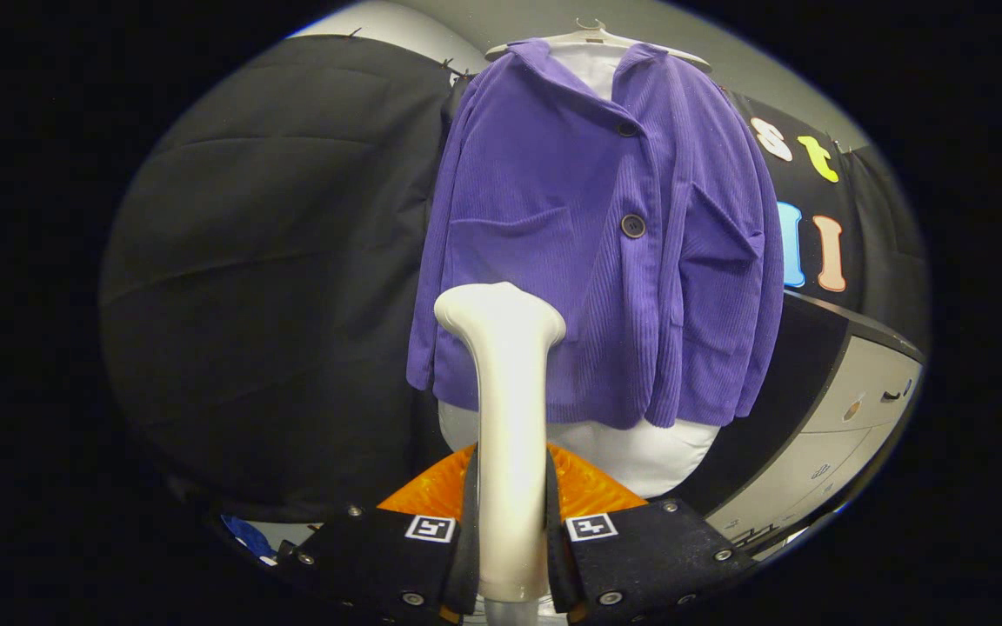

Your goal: Iron the clothes twice with a garment steamer, once on the left side and once on the right side.

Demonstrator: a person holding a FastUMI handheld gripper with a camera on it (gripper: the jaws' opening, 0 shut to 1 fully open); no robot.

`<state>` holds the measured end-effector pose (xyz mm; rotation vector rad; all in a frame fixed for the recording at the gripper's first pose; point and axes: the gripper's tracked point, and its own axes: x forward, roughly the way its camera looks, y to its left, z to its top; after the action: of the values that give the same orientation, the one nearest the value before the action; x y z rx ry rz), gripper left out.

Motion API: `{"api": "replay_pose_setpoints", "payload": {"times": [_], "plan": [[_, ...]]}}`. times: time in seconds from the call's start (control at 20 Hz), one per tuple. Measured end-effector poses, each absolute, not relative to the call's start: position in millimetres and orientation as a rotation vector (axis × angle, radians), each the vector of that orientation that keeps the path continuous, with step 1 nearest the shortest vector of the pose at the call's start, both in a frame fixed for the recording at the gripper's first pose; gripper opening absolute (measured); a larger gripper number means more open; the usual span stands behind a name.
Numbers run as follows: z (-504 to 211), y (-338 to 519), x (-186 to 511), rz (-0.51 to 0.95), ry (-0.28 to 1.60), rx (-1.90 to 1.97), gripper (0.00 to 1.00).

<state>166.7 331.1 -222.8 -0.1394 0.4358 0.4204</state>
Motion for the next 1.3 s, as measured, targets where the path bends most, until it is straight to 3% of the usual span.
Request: {"api": "replay_pose_setpoints", "payload": {"times": [0.55,0.8,1.05,1.3], "plan": [[-309,304,118,0.397,0.647,-0.093,0.32],[-330,298,88,0.451,0.737,-0.069,0.32],[-308,282,64,0.469,0.712,-0.031,0.32],[-236,249,50,0.454,0.59,0.026,0.32]]}}
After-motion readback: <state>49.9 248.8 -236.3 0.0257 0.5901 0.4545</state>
